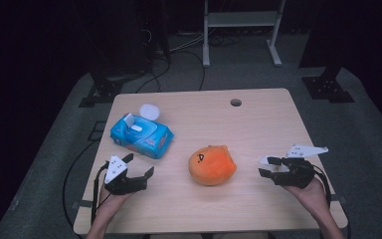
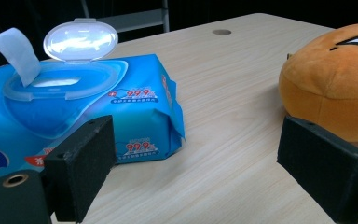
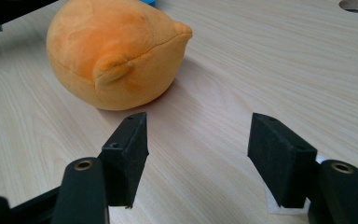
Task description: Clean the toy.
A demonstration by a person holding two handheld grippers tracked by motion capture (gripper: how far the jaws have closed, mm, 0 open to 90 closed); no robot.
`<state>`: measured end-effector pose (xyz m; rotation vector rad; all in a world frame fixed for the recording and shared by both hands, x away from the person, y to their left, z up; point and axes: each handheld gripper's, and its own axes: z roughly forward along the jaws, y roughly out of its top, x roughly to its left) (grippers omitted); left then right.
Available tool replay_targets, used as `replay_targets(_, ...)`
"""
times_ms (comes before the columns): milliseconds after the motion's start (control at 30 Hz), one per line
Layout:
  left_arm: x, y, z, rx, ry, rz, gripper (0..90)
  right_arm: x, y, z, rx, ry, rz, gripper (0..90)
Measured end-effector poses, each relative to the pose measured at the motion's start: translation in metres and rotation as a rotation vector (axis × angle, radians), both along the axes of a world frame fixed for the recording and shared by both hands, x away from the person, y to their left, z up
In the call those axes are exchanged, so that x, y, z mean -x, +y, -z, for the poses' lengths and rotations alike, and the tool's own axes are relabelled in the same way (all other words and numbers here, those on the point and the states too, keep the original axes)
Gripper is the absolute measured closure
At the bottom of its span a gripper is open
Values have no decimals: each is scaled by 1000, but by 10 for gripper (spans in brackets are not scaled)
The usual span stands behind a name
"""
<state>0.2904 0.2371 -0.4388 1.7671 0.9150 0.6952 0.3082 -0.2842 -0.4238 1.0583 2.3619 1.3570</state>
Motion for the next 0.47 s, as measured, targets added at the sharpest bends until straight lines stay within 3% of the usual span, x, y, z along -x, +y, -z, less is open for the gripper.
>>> replay_targets(467, 0, -4, 2, -1, 1, 13, 101, 2, 0, 5, -5, -8, 1, 347)
